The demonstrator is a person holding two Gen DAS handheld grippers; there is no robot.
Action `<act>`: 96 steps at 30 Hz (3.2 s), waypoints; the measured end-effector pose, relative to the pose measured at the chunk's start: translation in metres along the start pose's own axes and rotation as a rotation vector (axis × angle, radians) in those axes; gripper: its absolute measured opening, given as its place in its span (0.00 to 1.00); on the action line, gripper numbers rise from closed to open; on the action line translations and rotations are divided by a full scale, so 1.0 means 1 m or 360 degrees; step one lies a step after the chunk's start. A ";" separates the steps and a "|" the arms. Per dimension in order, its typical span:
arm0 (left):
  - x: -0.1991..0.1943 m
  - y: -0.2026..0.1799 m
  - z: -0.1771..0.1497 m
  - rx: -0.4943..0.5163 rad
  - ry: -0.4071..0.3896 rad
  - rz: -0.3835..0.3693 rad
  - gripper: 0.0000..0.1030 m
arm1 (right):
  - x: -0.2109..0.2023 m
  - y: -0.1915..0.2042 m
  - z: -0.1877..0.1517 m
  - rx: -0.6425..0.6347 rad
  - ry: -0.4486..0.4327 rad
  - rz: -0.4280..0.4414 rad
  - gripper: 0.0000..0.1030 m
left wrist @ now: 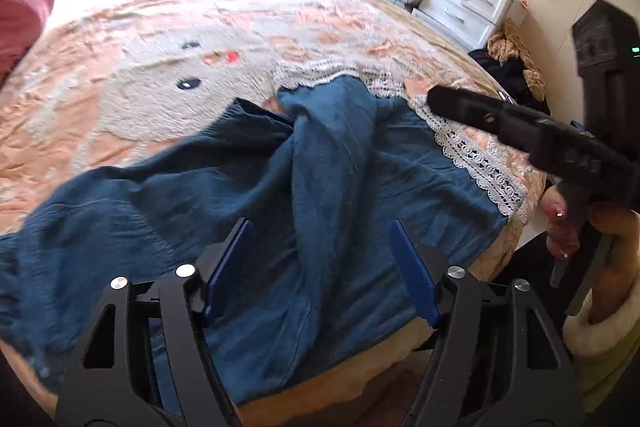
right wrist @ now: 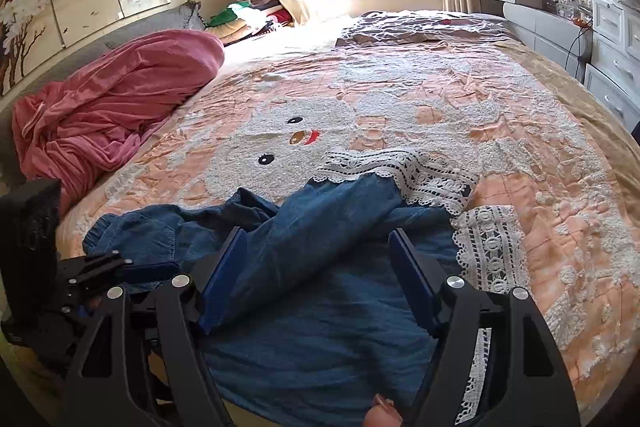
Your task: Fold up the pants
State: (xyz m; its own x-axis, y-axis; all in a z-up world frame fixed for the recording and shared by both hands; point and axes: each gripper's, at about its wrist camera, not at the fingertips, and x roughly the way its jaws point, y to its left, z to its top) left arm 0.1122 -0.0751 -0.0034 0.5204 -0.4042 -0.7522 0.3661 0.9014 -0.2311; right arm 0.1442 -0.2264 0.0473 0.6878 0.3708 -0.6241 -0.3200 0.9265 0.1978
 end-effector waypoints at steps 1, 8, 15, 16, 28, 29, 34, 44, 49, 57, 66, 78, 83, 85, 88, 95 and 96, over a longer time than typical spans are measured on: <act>0.009 0.001 0.002 -0.0003 0.0022 -0.0010 0.53 | 0.001 -0.003 0.002 0.0009 -0.0006 -0.0011 0.70; 0.033 0.017 -0.006 -0.0092 0.0057 -0.0218 0.25 | 0.027 0.000 0.021 -0.0026 0.0058 -0.0028 0.70; 0.036 0.005 -0.008 -0.0034 0.0025 -0.0393 0.16 | 0.087 0.021 0.049 -0.0205 0.0190 -0.0153 0.70; 0.035 0.002 -0.009 -0.0016 0.0010 -0.0386 0.16 | 0.100 0.022 0.053 -0.0222 0.0230 -0.0197 0.70; 0.028 -0.004 -0.011 -0.0003 -0.0030 -0.0402 0.16 | 0.218 0.034 0.071 -0.0264 0.0640 -0.0434 0.53; 0.029 -0.002 -0.008 -0.0006 -0.0033 -0.0401 0.16 | 0.221 0.031 0.070 -0.0267 0.0652 -0.0437 0.50; 0.027 0.002 -0.007 -0.0021 -0.0036 -0.0392 0.16 | 0.201 0.013 0.074 -0.0195 0.0548 -0.0320 0.12; 0.027 -0.001 -0.003 0.0004 -0.0040 -0.0351 0.16 | 0.065 -0.057 0.072 0.0291 0.0180 -0.0122 0.11; 0.024 -0.015 -0.006 0.0097 -0.0026 -0.0323 0.05 | 0.004 -0.094 0.047 0.0497 0.0043 -0.0128 0.10; 0.025 -0.021 -0.021 0.0277 -0.0006 -0.0294 0.05 | -0.031 -0.123 -0.019 0.0750 0.0108 -0.0121 0.07; 0.013 -0.012 -0.027 0.0339 -0.0015 -0.0296 0.04 | -0.065 -0.121 -0.073 0.0890 0.0132 -0.0101 0.07; 0.013 -0.030 -0.042 0.0500 0.0048 -0.0290 0.04 | -0.065 -0.119 -0.103 0.0855 0.0248 -0.0249 0.07; 0.016 -0.030 -0.045 0.0519 0.0075 -0.0257 0.04 | -0.071 -0.120 -0.110 0.0865 0.0264 -0.0225 0.10; 0.016 -0.030 -0.046 0.0525 0.0075 -0.0252 0.04 | -0.081 -0.121 -0.108 0.0872 0.0247 -0.0247 0.16; 0.017 -0.030 -0.047 0.0536 0.0076 -0.0244 0.04 | -0.098 -0.117 -0.100 0.0807 0.0160 -0.0341 0.16; 0.017 -0.034 -0.056 0.0558 0.0085 -0.0209 0.04 | -0.077 -0.078 -0.066 0.0472 0.0112 -0.0253 0.17; 0.017 -0.035 -0.058 0.0562 0.0085 -0.0202 0.04 | -0.068 -0.072 -0.062 0.0425 0.0129 -0.0247 0.18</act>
State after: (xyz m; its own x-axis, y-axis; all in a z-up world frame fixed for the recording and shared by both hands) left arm 0.0631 -0.1041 -0.0439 0.4163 -0.4924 -0.7643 0.6733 0.7319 -0.1049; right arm 0.0799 -0.3223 0.0282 0.6574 0.2274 -0.7184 -0.0254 0.9595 0.2805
